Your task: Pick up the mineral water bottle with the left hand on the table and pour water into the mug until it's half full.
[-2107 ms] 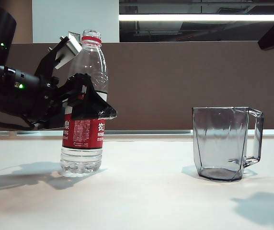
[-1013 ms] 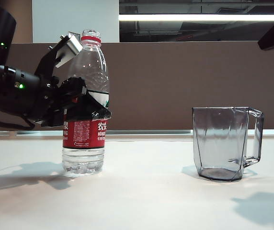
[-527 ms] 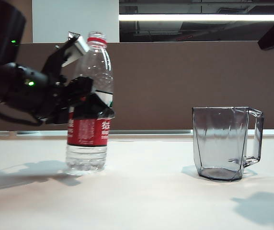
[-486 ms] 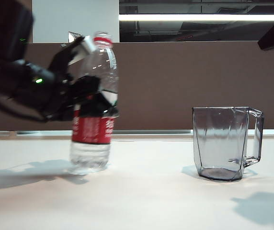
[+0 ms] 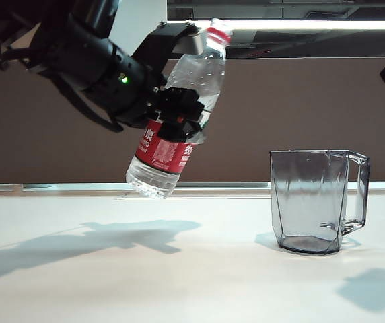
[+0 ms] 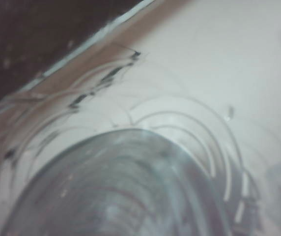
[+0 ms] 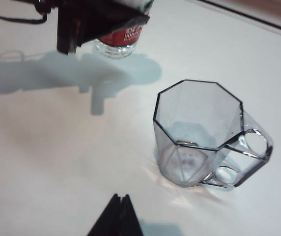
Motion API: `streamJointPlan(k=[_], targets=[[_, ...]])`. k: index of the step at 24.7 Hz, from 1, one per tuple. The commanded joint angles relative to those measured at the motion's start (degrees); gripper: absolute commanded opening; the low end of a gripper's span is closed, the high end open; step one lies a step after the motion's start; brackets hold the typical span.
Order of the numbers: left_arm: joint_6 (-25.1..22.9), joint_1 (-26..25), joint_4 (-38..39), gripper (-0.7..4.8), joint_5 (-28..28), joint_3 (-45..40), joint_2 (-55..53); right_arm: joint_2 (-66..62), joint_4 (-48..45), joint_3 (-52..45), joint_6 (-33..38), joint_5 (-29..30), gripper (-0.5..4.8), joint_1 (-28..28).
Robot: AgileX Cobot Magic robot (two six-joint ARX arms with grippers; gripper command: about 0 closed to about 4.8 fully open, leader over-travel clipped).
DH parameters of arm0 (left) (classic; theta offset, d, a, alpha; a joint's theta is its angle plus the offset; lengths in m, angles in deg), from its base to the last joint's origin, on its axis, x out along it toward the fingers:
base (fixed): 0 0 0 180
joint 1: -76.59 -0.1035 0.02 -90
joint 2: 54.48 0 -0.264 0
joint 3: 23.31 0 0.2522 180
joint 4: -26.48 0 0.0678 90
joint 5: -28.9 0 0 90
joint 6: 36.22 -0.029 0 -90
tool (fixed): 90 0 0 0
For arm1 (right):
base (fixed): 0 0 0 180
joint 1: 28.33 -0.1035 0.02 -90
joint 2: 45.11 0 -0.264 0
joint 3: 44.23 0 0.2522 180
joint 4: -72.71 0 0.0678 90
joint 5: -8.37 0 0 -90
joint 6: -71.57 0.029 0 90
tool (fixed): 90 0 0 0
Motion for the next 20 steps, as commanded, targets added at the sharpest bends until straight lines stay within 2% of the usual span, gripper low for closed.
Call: streamJointPlan(k=[1,4,10,15,20], targets=[[-2.54,0.9,-1.51,2.38,2.01,1.49,0.0,0.07,-0.92,1.4,0.04,-1.92,-0.02,0.0],[-2.62,1.25,-1.14,2.38,2.82,2.05,-0.63,0.04,-0.42,2.1,0.07,-1.99,-0.02,0.0],[-7.72,2.78,3.02,2.38,3.17,7.41,-4.57,0.07,2.1,3.39,0.11,-2.08,-0.02,0.0],[-18.32,5.25,2.71,2.38,7.63,8.63,-6.03,0.07,3.32,3.39,0.48,-2.19,-0.02,0.0],[-20.28,7.02,2.73,2.38,8.72,8.63,-7.63,0.07,3.65,3.41,0.68,-2.21,-0.02,0.0]])
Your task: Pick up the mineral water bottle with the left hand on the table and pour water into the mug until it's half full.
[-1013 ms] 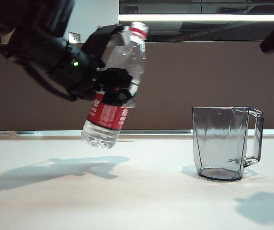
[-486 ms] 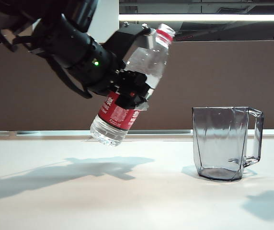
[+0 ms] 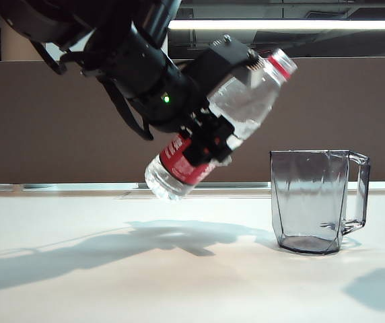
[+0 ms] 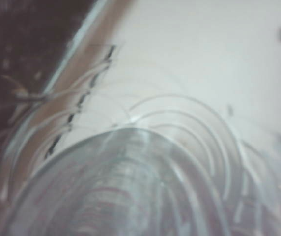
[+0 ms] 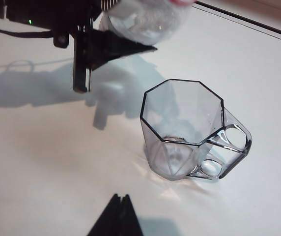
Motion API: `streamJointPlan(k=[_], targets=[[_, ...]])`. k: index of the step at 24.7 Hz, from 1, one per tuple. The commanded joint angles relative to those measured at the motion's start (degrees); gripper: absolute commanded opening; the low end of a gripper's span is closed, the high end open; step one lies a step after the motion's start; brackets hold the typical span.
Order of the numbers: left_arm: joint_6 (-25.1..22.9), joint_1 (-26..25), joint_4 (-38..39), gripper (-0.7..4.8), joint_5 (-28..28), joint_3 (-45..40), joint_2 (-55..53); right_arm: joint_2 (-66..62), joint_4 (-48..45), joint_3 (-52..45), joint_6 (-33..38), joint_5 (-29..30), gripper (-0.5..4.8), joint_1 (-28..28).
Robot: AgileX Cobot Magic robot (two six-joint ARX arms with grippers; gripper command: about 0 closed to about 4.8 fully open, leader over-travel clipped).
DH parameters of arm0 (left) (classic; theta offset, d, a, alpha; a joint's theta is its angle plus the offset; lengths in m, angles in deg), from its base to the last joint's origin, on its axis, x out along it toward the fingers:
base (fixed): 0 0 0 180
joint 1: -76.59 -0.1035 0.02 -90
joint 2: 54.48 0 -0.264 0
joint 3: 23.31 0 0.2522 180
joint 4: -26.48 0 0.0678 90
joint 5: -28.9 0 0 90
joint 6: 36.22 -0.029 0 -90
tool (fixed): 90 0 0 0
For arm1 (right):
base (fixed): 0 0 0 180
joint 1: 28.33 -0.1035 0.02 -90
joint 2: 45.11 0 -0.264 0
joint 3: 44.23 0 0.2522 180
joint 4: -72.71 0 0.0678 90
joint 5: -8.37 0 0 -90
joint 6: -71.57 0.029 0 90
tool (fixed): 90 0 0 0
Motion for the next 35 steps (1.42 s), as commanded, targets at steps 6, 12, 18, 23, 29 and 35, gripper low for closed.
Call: streamJointPlan(k=[6,12,18,23,29,35], targets=[[-7.02,1.53,-3.85,2.38,5.62,0.7,-1.46,0.07,0.37,0.42,1.51,-0.24,-0.02,0.02],[-12.17,1.55,-4.13,2.38,6.99,0.72,-1.7,0.07,0.37,0.42,1.51,-0.24,-0.02,0.02],[-16.48,1.55,-6.01,2.38,9.42,0.94,-1.7,0.07,0.37,0.39,1.51,-0.24,-0.02,0.02],[-20.28,1.55,-8.61,2.38,9.46,0.94,-1.7,0.07,0.37,0.39,1.51,-0.24,-0.02,0.02],[-24.04,1.55,-8.59,2.38,9.44,0.94,-1.7,0.07,0.37,0.39,1.51,-0.22,-0.02,0.02],[-26.14,1.55,-8.59,2.38,9.73,0.94,-2.01,0.09,0.37,0.39,1.49,-0.24,-0.02,0.02]])
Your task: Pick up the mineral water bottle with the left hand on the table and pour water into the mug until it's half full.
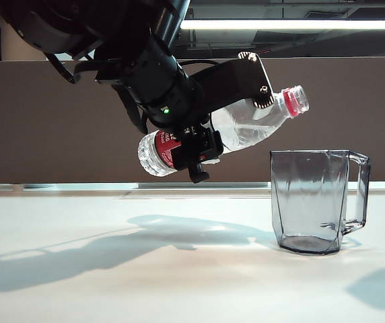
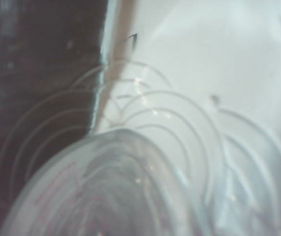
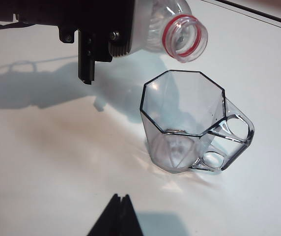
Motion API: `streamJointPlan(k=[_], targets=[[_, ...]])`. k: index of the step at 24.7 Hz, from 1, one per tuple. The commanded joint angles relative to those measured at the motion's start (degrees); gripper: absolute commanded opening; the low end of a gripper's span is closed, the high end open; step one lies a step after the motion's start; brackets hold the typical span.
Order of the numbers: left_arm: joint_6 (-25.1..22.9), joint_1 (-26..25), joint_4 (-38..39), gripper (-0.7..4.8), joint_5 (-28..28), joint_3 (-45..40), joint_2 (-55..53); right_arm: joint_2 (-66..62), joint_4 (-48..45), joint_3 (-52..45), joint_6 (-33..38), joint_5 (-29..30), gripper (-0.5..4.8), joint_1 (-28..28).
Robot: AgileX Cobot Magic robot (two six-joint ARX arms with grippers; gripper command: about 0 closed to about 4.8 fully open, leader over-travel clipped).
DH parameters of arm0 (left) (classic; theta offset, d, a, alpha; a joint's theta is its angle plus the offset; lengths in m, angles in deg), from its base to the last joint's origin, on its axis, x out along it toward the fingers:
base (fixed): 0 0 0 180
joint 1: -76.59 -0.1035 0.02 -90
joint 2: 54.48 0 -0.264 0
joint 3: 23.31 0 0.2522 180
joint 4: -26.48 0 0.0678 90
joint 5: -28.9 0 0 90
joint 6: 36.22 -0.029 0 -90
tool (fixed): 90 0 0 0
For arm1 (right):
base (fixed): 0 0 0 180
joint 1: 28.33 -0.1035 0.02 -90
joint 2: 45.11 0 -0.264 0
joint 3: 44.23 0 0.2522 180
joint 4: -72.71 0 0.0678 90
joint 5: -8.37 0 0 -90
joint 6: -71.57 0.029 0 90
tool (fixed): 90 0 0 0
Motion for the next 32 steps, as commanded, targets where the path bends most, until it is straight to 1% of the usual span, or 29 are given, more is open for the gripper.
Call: streamJointPlan(k=[1,4,6,10,12,14,16,20,23,26,28,32], targets=[[-2.1,0.2,-3.15,2.38,0.85,0.57,0.2,0.09,-0.9,0.37,0.2,-0.22,-0.02,0.0],[-3.17,0.2,-3.15,2.38,1.62,0.59,0.17,0.09,-0.9,0.37,0.2,-0.2,-0.01,0.0],[-5.57,0.2,-3.15,2.38,1.64,0.59,0.17,0.09,-0.9,0.37,0.17,-0.2,-0.02,0.0],[-5.73,0.2,-3.15,2.38,2.62,0.68,0.02,0.09,-0.87,0.39,0.17,0.22,-0.02,0.0],[-6.78,0.2,-3.17,2.38,3.13,0.87,-0.24,0.09,-0.85,0.39,0.17,0.22,-0.02,0.0],[-7.74,0.2,-3.89,2.38,3.08,0.92,-0.79,0.09,-0.85,0.39,0.2,0.22,-0.01,-0.02],[-7.82,0.2,-5.51,2.38,3.28,0.92,-1.36,0.09,-0.83,0.39,0.17,0.22,-0.02,-0.02],[-8.31,0.2,-6.1,2.38,3.52,0.92,-1.6,0.09,-0.83,0.39,0.17,0.2,-0.02,-0.02],[-10.16,0.2,-6.12,2.38,3.54,0.92,-1.6,0.09,-0.83,0.39,0.17,0.2,-0.02,-0.02],[-10.62,0.2,-6.12,2.38,3.54,0.92,-1.6,0.09,-0.81,0.39,0.17,0.2,-0.02,-0.02],[-12.72,0.2,-6.12,2.38,3.52,0.92,-1.6,0.09,-0.76,0.39,0.17,0.2,-0.02,-0.02],[-12.96,0.2,-6.14,2.38,3.56,0.92,-1.6,0.09,-0.59,0.37,0.17,0.2,-0.01,-0.02]])
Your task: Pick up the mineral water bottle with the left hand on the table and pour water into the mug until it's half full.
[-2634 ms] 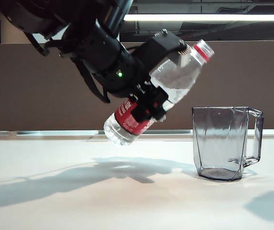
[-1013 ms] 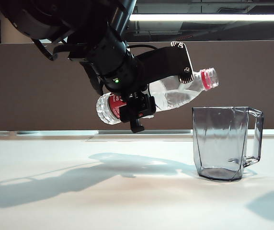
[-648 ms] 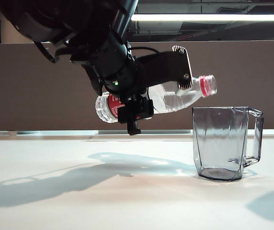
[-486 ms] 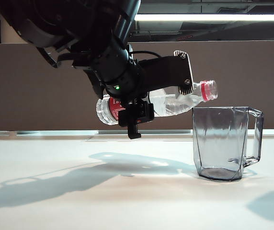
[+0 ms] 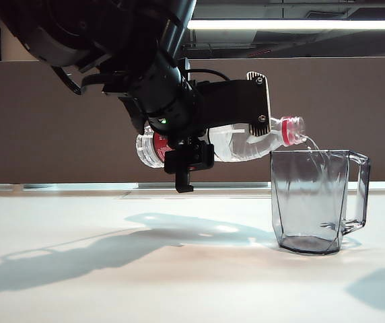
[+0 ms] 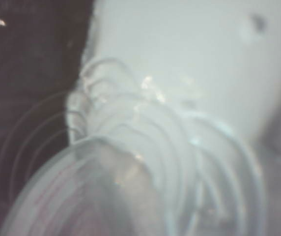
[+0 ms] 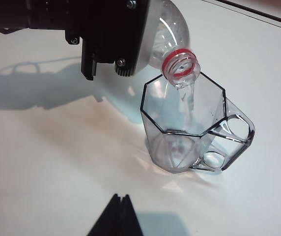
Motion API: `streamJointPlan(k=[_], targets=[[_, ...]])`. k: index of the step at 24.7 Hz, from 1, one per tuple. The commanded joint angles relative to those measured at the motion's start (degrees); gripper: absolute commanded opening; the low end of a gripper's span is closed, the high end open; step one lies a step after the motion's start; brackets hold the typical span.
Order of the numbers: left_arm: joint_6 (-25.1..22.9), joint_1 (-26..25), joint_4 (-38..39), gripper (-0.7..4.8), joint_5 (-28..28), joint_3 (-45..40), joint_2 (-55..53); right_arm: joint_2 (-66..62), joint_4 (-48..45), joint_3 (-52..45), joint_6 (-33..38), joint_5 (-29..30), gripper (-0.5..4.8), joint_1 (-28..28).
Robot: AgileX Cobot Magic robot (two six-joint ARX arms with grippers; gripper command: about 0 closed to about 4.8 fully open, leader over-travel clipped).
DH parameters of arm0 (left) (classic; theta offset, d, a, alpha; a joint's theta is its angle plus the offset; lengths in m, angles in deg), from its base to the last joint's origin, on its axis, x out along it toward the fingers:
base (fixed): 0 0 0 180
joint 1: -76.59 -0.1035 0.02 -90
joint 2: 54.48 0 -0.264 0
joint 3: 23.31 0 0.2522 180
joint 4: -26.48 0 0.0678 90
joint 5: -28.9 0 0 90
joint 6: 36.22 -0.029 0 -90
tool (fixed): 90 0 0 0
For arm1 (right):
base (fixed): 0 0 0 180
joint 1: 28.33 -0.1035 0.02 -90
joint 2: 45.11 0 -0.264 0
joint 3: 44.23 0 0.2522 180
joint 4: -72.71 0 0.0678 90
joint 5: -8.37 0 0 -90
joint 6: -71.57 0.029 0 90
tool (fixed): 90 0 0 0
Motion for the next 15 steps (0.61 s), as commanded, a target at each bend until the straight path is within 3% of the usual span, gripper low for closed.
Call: streamJointPlan(k=[1,15], targets=[[-0.35,0.2,-3.1,2.38,0.42,0.68,0.68,0.09,-0.61,0.39,0.17,0.11,-0.02,0.0],[-0.35,0.2,-3.1,2.38,0.79,0.68,0.68,0.09,-0.59,0.37,0.17,0.13,-0.02,0.0]])
